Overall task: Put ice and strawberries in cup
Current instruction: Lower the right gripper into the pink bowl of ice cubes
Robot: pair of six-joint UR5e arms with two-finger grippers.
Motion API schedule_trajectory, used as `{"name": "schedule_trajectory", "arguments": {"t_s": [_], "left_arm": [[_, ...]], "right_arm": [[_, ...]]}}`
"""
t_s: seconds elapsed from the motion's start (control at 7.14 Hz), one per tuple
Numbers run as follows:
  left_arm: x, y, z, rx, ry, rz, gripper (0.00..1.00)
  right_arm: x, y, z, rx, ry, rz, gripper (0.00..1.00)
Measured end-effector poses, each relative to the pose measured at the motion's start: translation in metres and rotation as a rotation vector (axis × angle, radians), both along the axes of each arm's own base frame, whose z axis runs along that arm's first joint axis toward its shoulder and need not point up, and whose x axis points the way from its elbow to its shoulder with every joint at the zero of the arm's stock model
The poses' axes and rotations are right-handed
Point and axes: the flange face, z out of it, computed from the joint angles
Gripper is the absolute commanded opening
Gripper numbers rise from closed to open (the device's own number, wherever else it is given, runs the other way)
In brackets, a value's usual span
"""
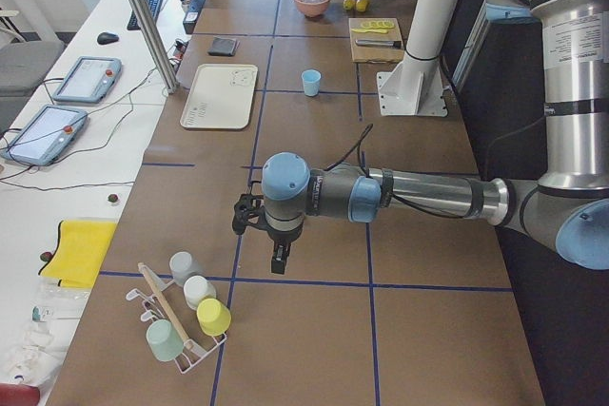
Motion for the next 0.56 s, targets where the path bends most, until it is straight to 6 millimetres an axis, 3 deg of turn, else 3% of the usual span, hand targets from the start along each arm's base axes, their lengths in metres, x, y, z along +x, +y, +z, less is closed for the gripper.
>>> {"name": "schedule_trajectory", "arguments": {"t_s": [0.56], "left_arm": [[0.0,0.0,-0.002,0.004,0.001,0.0,1.0]], "right_arm": [[-0.013,0.038,0.013,-0.175,0.026,0.162,0.91]]}}
